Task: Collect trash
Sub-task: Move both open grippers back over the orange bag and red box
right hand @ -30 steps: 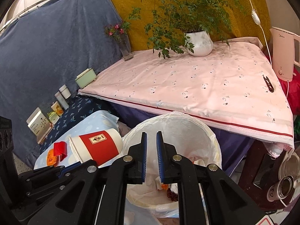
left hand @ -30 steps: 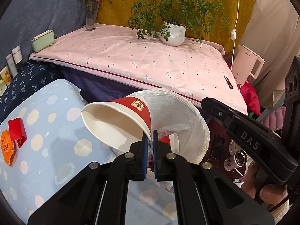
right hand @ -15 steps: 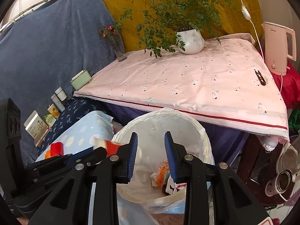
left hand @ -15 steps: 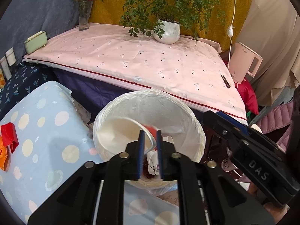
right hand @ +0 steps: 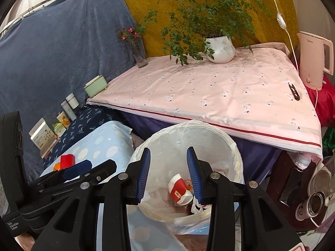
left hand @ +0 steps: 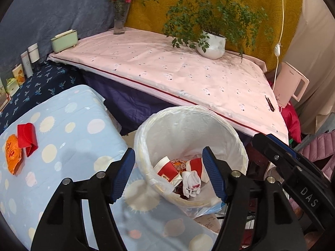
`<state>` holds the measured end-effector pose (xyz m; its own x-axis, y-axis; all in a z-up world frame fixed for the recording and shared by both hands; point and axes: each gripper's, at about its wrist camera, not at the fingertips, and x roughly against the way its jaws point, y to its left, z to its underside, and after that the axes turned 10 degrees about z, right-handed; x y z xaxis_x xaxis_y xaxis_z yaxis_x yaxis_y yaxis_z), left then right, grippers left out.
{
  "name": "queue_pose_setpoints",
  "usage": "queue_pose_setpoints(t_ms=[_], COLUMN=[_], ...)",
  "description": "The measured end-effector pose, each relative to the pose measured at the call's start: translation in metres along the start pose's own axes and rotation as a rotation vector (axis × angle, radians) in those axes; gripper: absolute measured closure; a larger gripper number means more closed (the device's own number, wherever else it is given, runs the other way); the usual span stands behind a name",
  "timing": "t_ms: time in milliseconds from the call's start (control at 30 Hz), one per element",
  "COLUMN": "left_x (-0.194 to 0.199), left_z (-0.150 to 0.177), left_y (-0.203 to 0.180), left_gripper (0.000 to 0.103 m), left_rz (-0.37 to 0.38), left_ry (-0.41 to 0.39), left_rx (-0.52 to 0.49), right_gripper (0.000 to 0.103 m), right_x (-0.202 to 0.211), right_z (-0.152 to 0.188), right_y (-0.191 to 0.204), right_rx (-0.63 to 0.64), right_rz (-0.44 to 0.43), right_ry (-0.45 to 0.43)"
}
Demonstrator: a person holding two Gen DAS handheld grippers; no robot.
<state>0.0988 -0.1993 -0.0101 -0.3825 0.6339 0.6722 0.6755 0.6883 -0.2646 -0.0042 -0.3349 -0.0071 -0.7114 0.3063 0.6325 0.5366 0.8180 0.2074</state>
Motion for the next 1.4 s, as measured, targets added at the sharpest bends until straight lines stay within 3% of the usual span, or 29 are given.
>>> queue_pose_setpoints(t_ms=[200,867,1400], left_x=[0.016,0.058,0.097], left_z=[0.003,0.023,0.058], left_y=[0.018,0.081,0.165], left_gripper=[0.040,0.040,0.039], left_rz=[-0.017,-0.086,-0.198], left_ry=[-0.020,-0.061,-0.091], left_rx=[0.034,0.161,0.314], right_gripper=[0.062,0.060,0.055], right_x=[0.005,0.011,0.001], right_z=[0.003,0.017,0.046], right_y=[0.019,0.088,0.165], right_rx=[0.038,0.150,0.276], right_rz=[-0.016,-0.077,-0.147], right_ry=[-0.001,0.013,0.069])
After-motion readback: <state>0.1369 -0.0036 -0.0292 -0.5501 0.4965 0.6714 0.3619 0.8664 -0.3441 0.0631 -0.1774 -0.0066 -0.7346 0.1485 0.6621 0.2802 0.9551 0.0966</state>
